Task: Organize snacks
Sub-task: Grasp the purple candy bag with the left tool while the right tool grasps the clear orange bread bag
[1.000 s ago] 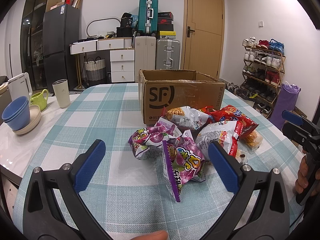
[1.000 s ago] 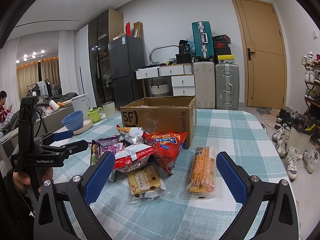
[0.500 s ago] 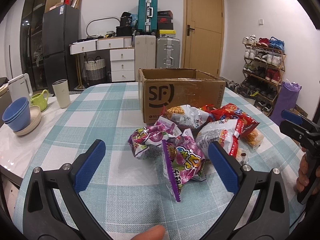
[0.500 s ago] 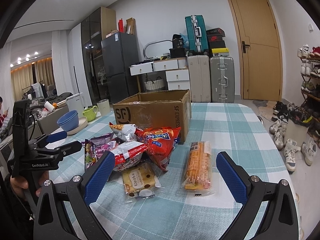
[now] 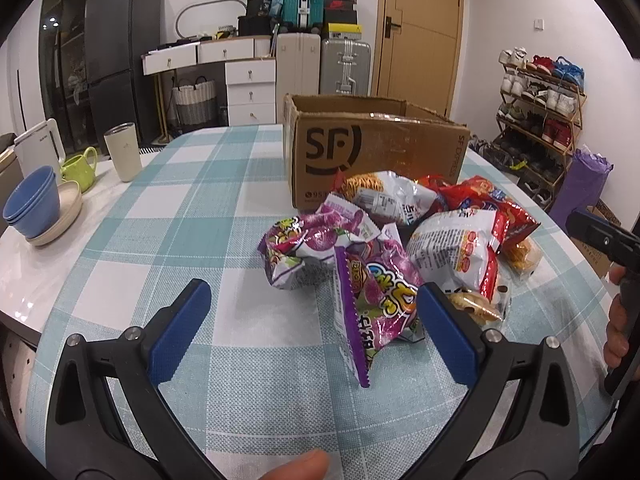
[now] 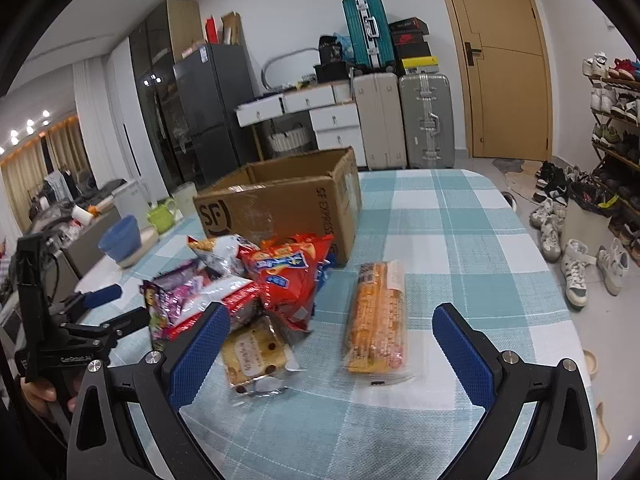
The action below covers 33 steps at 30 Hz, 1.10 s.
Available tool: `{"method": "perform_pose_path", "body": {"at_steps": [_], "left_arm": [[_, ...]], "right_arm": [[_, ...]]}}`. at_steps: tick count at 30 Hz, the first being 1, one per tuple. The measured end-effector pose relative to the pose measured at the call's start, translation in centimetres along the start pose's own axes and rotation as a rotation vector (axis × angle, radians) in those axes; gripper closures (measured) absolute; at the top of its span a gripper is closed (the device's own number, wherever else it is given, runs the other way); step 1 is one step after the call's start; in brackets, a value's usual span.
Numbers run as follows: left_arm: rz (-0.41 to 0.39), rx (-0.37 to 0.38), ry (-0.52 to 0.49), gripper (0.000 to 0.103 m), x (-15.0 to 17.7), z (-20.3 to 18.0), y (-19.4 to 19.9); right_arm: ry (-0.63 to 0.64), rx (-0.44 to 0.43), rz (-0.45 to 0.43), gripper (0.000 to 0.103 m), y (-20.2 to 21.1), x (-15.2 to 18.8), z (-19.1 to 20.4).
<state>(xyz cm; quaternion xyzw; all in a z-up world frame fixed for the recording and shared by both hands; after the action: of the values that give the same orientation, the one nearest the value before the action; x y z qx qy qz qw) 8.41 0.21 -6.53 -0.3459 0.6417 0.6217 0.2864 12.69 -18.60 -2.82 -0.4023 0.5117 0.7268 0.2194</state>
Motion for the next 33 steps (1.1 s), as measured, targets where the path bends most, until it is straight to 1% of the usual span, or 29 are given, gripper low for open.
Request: {"method": "perform_pose_path", "body": {"at_steps": [3,8,10,12,13,14,16,18,21,23,25,27,29,31,32,33], "left_arm": [[0.031,-0.011,0.021,0.001,0.3,0.0,-0.7],[0.071,0.006,0.032,0.001,0.4,-0.5,-1.6],[0.083,0.017,0.036,0.001,0.3,-0.8,-1.7],[0.090,0.027,0.040,0.001,0.1,-0.9,-2.0],[0.097,0.032,0.038,0.001,0.1,-1.0,-2.2],[0.103,0.035,0.035,0.003,0.1,-1.1,-2.3],[0.115,0.051,0.031,0.009,0.0,-1.4,-2.6],[0.130,0.071,0.028,0.011,0.1,-1.7,-2.9],[0.143,0.102,0.021,0.013,0.2,-2.3,-3.3],[0.150,0.108,0.014,0.014,0.3,-2.5,-3.6],[0.164,0.132,0.005,0.019,0.4,-2.9,-4.0],[0.183,0.147,-0.002,0.022,0.5,-3.3,-4.3],[0.187,0.152,-0.008,0.025,0.6,-3.5,-4.5],[0.198,0.173,-0.003,0.029,0.6,-3.8,-4.8],[0.202,0.179,0.001,0.031,0.6,-3.9,-4.9],[0.203,0.188,0.004,0.038,0.6,-4.0,-5.1]], "right_arm": [[-0.011,-0.003,0.024,0.000,-0.5,-0.2,-0.3],[-0.016,0.019,0.062,0.000,-1.6,-0.4,-1.3],[-0.022,0.036,0.091,0.001,-2.4,-0.3,-2.0],[-0.024,0.047,0.120,0.003,-3.2,-0.1,-2.6],[-0.022,0.050,0.132,0.005,-3.6,0.0,-2.8],[-0.019,0.059,0.148,0.007,-4.0,0.1,-3.0],[-0.020,0.068,0.191,0.017,-5.0,0.6,-3.4],[-0.029,0.061,0.219,0.018,-5.8,1.0,-3.7],[-0.031,0.065,0.256,0.018,-7.0,1.5,-4.2],[-0.034,0.071,0.283,0.021,-7.7,1.8,-4.6],[-0.029,0.075,0.304,0.025,-8.6,2.0,-4.9],[-0.030,0.081,0.310,0.030,-9.2,2.0,-5.1],[-0.025,0.083,0.322,0.032,-9.7,2.0,-5.2],[-0.018,0.083,0.327,0.037,-10.3,2.1,-5.2],[-0.015,0.081,0.331,0.038,-10.4,2.0,-5.2],[-0.007,0.080,0.332,0.040,-10.7,2.1,-5.2]]}}
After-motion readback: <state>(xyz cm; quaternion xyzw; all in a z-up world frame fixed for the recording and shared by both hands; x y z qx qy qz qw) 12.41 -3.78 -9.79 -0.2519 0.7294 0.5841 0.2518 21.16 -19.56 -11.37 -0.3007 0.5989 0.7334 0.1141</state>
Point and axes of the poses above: each gripper's, at about its wrist camera, not at the fingertips, and y roughly against the way its jaws point, z to its left, x to its underside, the point moved 8 cm from there along -y, roughly the way its jaws point, and after that the axes turned 1 degree about y, right-handed, at the moved point
